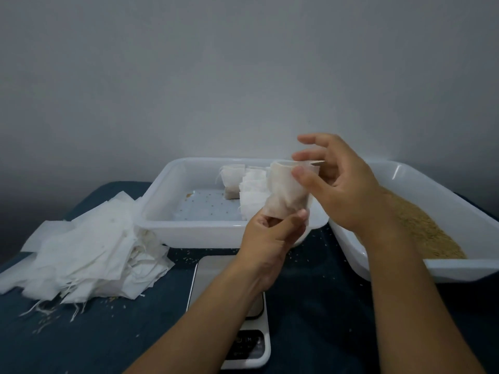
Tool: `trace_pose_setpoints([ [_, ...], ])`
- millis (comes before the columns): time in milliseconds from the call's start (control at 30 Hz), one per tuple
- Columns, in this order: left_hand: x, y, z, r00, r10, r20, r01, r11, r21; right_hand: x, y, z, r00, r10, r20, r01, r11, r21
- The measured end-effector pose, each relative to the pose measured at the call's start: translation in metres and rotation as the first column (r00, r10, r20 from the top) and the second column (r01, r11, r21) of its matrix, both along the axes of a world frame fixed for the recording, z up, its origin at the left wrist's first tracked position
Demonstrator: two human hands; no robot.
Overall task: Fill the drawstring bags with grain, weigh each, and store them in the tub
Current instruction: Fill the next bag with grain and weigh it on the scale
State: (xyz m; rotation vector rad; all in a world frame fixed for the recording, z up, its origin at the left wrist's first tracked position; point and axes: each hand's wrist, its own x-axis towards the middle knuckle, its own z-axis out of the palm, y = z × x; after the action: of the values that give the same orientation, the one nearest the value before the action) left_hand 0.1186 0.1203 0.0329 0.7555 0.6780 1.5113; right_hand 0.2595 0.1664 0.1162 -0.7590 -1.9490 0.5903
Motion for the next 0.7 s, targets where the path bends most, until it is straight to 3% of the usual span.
trace_pose_setpoints([
  [167, -0.027, -0.018, -0.003, 0.994, 0.095, 0.057, -0.097, 0.994, 0.04, -0.028, -0.013, -0.029, 0.999, -0.025, -0.024, 0.022, 0.994, -0.104],
  [300, -0.057, -0.035, -0.013, 0.982, 0.11, -0.151, -0.102, 0.993, 0.057, -0.052, -0.027, -0.049, 0.995, -0.056, -0.086, 0.049, 0.996, -0.081],
  [467, -0.102, -0.055, -0.023, 0.892, 0.185, -0.412, -0.14, 0.98, 0.139, -0.056, -0.035, -0.064, 0.999, -0.01, -0.054, 0.002, 0.988, -0.151],
  [700, -0.135, -0.066, -0.043, 0.808, 0.258, -0.529, -0.206, 0.966, 0.157, -0.066, -0.05, -0.102, 0.995, 0.06, -0.077, -0.08, 0.952, -0.296],
])
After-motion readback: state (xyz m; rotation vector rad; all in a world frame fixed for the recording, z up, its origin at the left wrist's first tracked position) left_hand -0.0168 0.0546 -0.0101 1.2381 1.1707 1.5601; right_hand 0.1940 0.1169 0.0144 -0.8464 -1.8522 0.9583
